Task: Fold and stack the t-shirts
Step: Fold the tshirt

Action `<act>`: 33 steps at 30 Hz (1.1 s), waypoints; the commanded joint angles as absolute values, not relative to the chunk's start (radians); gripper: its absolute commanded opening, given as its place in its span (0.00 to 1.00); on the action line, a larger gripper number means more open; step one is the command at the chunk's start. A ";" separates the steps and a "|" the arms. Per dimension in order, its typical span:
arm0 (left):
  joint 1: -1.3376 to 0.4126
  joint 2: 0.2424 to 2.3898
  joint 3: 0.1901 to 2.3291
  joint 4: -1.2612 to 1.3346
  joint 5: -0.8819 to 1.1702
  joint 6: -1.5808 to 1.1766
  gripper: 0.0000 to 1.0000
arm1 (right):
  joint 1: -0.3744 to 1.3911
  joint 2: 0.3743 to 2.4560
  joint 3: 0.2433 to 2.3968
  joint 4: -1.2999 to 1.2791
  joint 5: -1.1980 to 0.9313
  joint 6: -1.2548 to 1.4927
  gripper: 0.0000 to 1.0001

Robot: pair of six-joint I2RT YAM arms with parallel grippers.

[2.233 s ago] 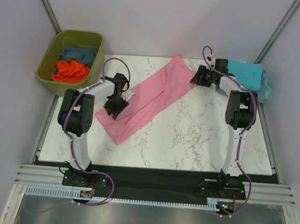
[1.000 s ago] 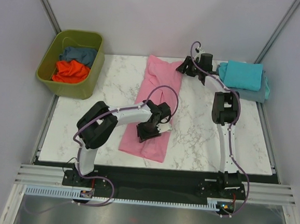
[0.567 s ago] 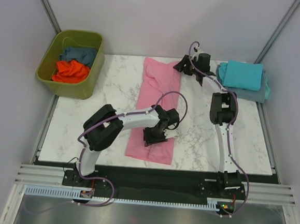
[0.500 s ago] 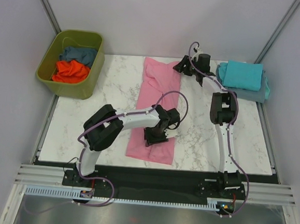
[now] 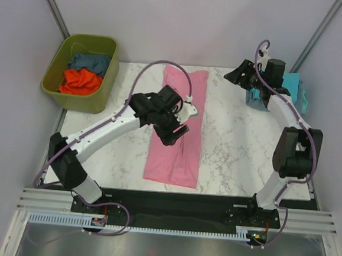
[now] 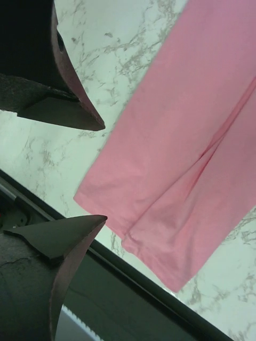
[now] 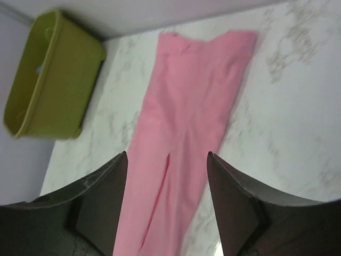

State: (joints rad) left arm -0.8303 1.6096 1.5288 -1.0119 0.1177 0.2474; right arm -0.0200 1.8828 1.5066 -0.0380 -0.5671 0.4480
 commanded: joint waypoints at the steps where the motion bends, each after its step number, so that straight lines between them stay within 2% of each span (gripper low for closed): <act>1: -0.749 1.545 1.481 -0.988 0.276 0.079 0.73 | 0.014 1.737 1.279 -0.133 -0.735 0.576 0.69; 5: -0.538 1.479 1.315 -0.988 0.276 0.043 0.73 | 0.014 1.588 1.004 -0.140 -0.862 0.751 0.67; 8: -0.462 1.444 1.172 -0.988 0.276 0.043 0.73 | 0.032 1.490 0.873 -0.241 -0.847 0.712 0.68; 9: -0.456 1.437 1.142 -0.880 0.650 -0.262 0.68 | 0.046 1.452 0.809 -0.255 -0.848 0.709 0.68; 12: -0.419 1.424 1.001 -0.822 0.710 -0.320 0.69 | 0.086 1.402 0.689 -0.319 -0.854 0.692 0.68; 18: -0.351 1.404 0.852 -0.746 0.727 -0.388 0.69 | 0.164 1.313 0.499 -0.408 -0.867 0.661 0.68; 24: -0.322 1.379 0.743 -0.695 0.686 -0.422 0.68 | 0.297 1.333 0.489 -0.416 -0.830 0.683 0.68; 33: -0.321 1.459 0.727 -0.618 0.604 -0.442 0.67 | 0.359 1.463 0.479 -0.325 -0.776 0.749 0.67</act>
State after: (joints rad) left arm -0.3256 1.4330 0.7101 -0.6750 0.6327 -0.3996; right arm 0.3412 1.4502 0.4835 -0.3588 -0.8177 0.7155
